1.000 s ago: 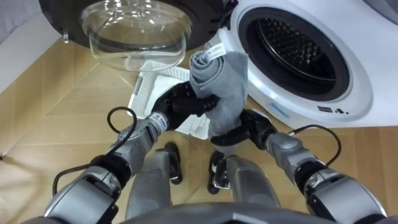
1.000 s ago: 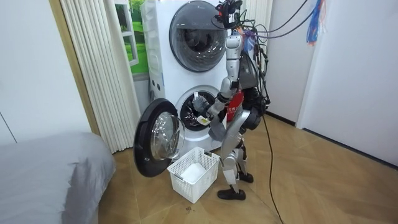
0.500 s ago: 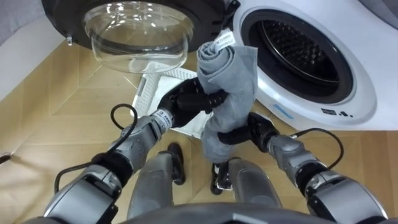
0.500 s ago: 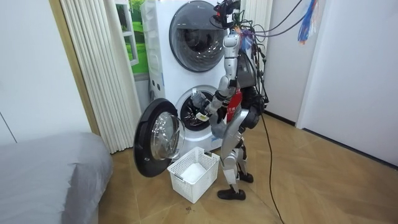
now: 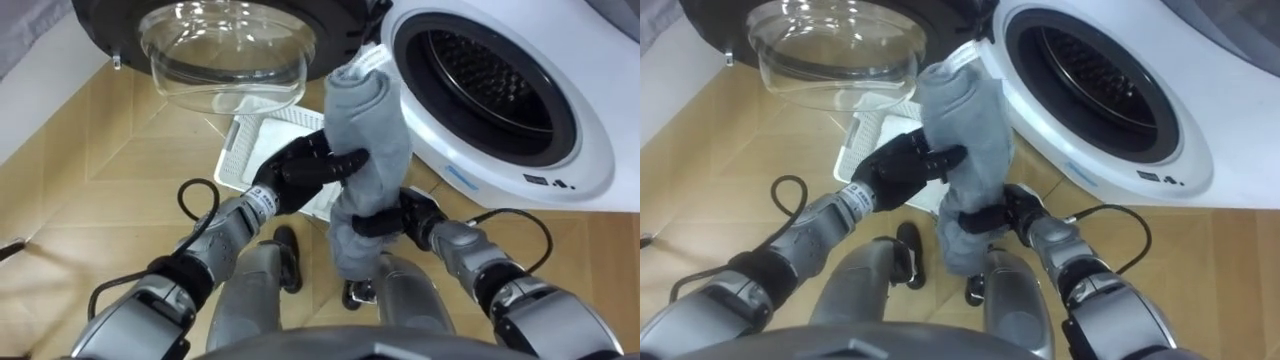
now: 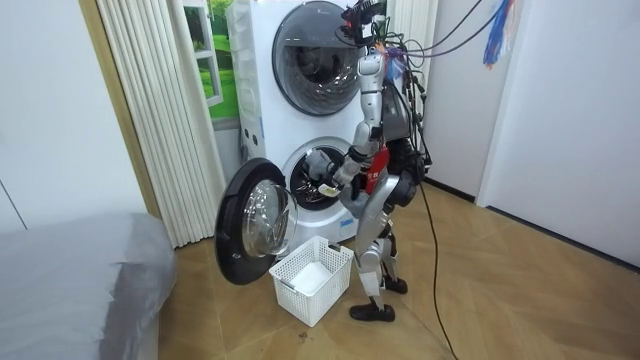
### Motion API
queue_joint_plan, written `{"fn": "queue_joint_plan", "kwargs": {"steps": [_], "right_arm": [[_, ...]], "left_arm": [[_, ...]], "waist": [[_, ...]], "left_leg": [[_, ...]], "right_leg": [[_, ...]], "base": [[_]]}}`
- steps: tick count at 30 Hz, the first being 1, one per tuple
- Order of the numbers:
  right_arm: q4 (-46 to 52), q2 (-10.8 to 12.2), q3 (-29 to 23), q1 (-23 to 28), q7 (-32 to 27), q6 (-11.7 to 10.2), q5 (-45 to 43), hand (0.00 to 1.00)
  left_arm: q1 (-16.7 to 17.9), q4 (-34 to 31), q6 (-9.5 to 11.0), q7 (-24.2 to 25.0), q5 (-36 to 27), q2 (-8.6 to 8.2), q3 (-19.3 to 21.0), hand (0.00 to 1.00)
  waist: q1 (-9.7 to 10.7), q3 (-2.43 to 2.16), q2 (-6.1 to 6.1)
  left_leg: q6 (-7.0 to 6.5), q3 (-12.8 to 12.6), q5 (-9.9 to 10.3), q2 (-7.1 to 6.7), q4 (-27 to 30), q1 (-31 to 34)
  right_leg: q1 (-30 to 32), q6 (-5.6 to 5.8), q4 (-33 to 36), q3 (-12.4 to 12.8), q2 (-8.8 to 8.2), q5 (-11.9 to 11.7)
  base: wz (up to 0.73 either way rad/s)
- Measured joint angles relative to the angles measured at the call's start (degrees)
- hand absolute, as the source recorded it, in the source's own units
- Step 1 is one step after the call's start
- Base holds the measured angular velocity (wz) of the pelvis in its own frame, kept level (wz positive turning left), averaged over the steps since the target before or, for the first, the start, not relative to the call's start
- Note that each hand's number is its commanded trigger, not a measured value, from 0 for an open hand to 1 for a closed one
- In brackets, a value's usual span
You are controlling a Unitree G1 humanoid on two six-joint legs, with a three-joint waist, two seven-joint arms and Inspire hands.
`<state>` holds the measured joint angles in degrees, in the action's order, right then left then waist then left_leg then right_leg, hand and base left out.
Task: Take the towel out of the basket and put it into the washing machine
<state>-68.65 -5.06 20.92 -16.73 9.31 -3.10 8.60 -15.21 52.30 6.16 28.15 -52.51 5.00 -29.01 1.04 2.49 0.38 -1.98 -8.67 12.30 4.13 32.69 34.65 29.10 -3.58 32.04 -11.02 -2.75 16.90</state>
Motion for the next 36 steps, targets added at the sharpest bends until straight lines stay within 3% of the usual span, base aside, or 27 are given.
{"fn": "queue_joint_plan", "kwargs": {"steps": [7,9,12,15,22,24,30,36], "right_arm": [[0.2,-0.2,-0.3,0.1,-1.7,0.1,0.9,1.00],[0.2,-0.8,-0.3,0.2,-2.0,0.1,4.0,1.00],[0.2,-1.2,-0.4,0.2,-2.3,0.1,7.5,1.00],[-0.3,-1.5,-2.9,0.6,-2.2,0.3,12.4,1.00],[-3.4,-2.1,-6.9,1.2,-0.7,0.9,21.2,1.00],[-5.1,-2.2,-7.6,0.9,0.2,1.9,25.4,1.00],[-7.6,-2.3,-9.3,0.1,1.0,4.6,33.4,1.00],[-8.1,-2.5,-11.1,-0.4,1.4,5.7,37.6,1.00]], "left_arm": [[0.2,0.8,0.1,0.0,0.3,0.56,0.9,0.00],[0.8,0.8,0.1,0.0,0.2,0.91,1.7,0.00],[1.5,0.8,0.1,-0.4,0.3,1.47,2.6,0.00],[3.5,1.2,0.0,-2.1,0.6,1.72,6.1,0.00],[7.2,1.7,-0.5,-7.1,2.8,1.88,11.1,0.00],[7.0,1.7,-0.5,-8.3,3.0,1.76,11.5,0.00],[7.3,2.3,-1.0,-10.6,3.5,2.67,12.5,0.00],[7.3,2.4,-1.9,-11.8,3.7,2.71,12.5,0.00]], "waist": [[-1.2,0.24,0.41],[-1.9,0.51,0.92],[-2.7,0.49,1.19],[-3.0,0.42,1.32],[-3.4,0.43,1.28],[-3.3,0.45,1.21],[-3.2,0.58,1.01],[-3.0,0.66,0.88]], "left_leg": [[0.01,-0.1,0.0,0.01,-0.2,0.0],[0.01,-0.2,0.0,0.05,-0.1,0.2],[0.01,-0.1,0.0,0.02,-0.1,0.3],[0.08,1.0,-0.1,-0.83,-0.3,0.3],[-0.11,1.5,-0.5,-1.18,-0.8,0.1],[-0.32,1.8,-1.2,-2.02,-1.9,-0.3],[-0.41,1.7,-1.4,-2.15,-1.5,-0.1],[-0.56,1.5,-1.6,-2.36,-1.2,0.1]], "right_leg": [[0.0,0.00,-0.3,0.0,0.06,0.0],[0.1,-0.01,-0.4,0.0,0.07,0.0],[0.2,-0.05,-0.3,-0.1,0.04,0.0],[-0.3,0.03,-0.3,-0.9,-0.14,0.1],[-0.8,0.14,-0.2,-1.8,-0.75,0.2],[-0.7,0.30,-0.2,-2.0,-1.52,0.3],[-0.4,0.33,0.6,-1.8,-1.71,0.4],[0.0,0.29,1.5,-2.0,-2.13,0.6]], "base": [[0.00],[0.00],[0.02],[0.15],[0.09],[0.12],[0.01],[0.02]]}}
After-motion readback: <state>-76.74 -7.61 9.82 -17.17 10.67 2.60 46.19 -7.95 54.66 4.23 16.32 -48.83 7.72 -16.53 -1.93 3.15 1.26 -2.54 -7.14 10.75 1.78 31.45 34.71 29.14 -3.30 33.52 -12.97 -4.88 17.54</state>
